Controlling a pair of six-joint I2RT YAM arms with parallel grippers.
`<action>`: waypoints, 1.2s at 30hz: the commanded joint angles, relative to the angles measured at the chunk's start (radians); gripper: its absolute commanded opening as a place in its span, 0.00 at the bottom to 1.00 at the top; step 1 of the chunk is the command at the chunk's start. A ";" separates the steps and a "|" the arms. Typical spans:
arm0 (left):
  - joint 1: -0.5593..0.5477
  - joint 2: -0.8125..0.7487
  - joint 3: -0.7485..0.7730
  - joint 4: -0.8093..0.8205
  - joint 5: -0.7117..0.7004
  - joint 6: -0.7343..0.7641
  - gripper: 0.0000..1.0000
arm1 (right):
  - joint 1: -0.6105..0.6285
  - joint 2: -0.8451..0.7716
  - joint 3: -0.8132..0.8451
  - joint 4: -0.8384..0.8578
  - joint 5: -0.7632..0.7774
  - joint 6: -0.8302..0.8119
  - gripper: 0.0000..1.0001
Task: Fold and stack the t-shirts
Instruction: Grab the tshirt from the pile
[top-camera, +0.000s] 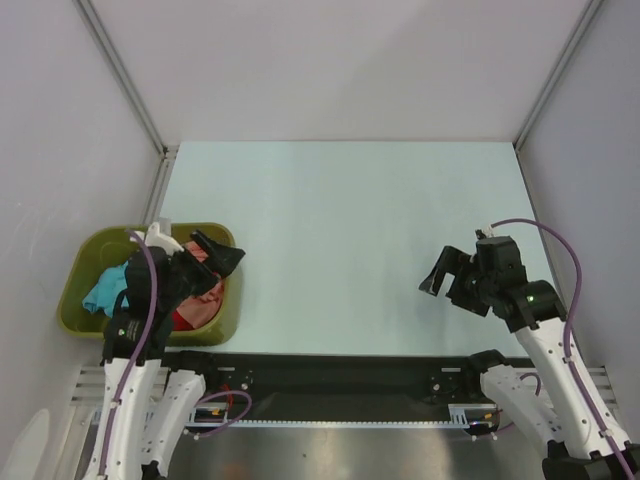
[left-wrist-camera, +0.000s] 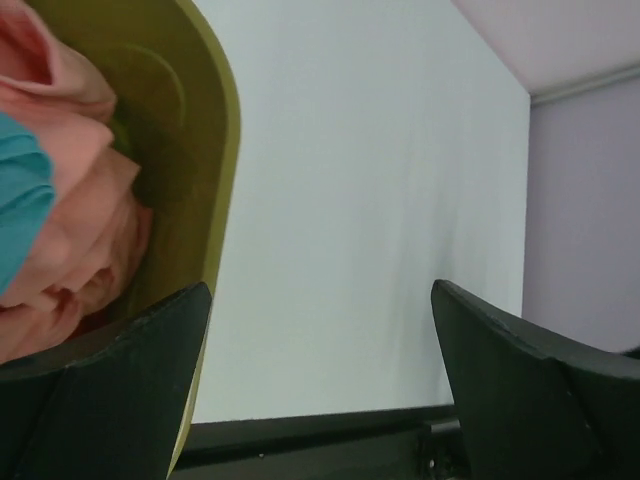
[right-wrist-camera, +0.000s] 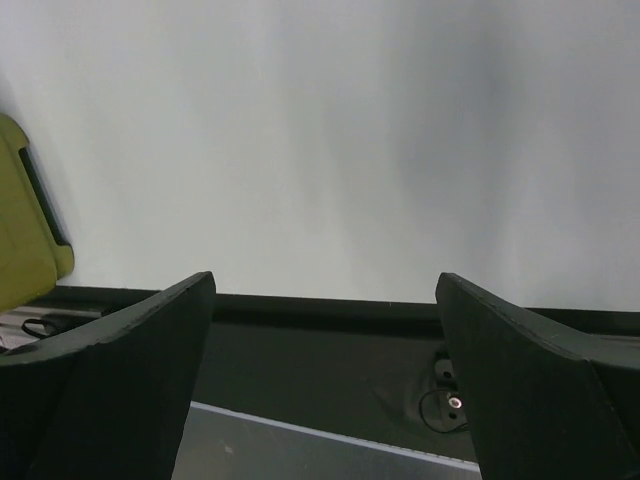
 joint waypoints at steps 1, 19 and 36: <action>0.010 0.030 0.089 -0.080 -0.213 0.001 0.98 | -0.002 0.011 0.071 -0.053 -0.043 -0.077 1.00; 0.382 0.512 0.209 -0.267 -0.364 0.130 0.59 | 0.057 0.157 0.109 -0.006 -0.134 -0.162 0.89; 0.383 0.519 0.136 -0.082 -0.231 0.134 0.68 | 0.054 0.224 0.086 0.071 -0.152 -0.170 0.89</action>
